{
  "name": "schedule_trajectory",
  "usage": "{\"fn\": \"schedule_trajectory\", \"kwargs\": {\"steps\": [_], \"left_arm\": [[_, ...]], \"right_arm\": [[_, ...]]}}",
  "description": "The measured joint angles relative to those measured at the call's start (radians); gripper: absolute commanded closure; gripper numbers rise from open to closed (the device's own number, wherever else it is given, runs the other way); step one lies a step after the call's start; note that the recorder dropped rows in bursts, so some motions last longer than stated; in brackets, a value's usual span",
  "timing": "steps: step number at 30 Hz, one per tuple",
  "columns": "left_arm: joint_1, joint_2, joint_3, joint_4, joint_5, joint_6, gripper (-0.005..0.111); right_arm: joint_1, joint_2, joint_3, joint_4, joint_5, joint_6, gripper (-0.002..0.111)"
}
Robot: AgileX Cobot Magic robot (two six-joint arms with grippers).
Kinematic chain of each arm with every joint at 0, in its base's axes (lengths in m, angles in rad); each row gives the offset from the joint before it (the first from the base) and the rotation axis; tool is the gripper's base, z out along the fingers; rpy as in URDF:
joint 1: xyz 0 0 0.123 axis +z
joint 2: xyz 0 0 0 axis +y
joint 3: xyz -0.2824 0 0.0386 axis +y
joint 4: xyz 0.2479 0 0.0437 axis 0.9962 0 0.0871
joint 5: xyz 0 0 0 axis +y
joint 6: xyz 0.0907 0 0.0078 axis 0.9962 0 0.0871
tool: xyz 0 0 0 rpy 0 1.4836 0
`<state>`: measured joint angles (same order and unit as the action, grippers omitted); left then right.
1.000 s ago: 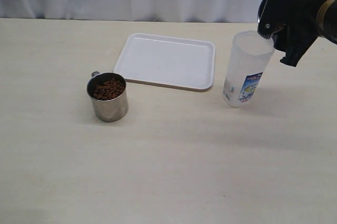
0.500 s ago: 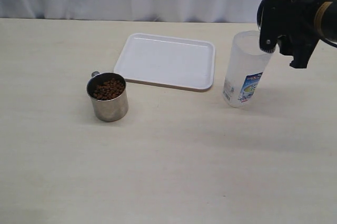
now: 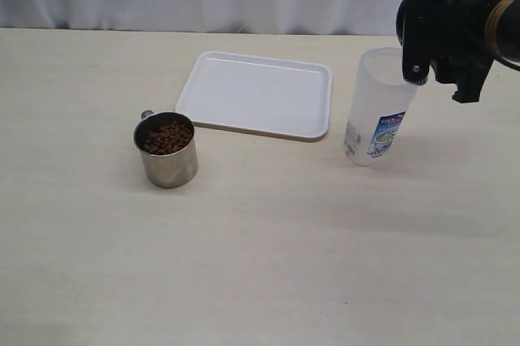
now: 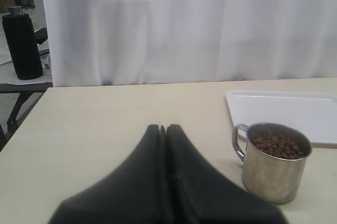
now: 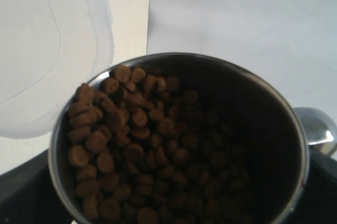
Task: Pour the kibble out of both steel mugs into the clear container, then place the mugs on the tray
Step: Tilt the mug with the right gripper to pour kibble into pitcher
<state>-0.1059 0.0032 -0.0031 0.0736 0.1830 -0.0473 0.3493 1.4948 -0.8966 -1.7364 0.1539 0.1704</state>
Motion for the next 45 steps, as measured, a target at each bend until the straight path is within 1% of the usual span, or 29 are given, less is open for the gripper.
{"fn": "schedule_trajectory", "kwargs": {"steps": [7, 17, 45], "left_arm": [[0.000, 0.000, 0.000, 0.000, 0.000, 0.000, 0.107], [0.000, 0.000, 0.000, 0.000, 0.000, 0.000, 0.107], [0.000, 0.000, 0.000, 0.000, 0.000, 0.000, 0.107]], "right_arm": [[0.000, 0.000, -0.004, 0.000, -0.026, -0.023, 0.104], [0.000, 0.000, -0.004, 0.000, -0.026, -0.144, 0.104], [0.000, 0.000, -0.021, 0.000, -0.026, -0.229, 0.104]]}}
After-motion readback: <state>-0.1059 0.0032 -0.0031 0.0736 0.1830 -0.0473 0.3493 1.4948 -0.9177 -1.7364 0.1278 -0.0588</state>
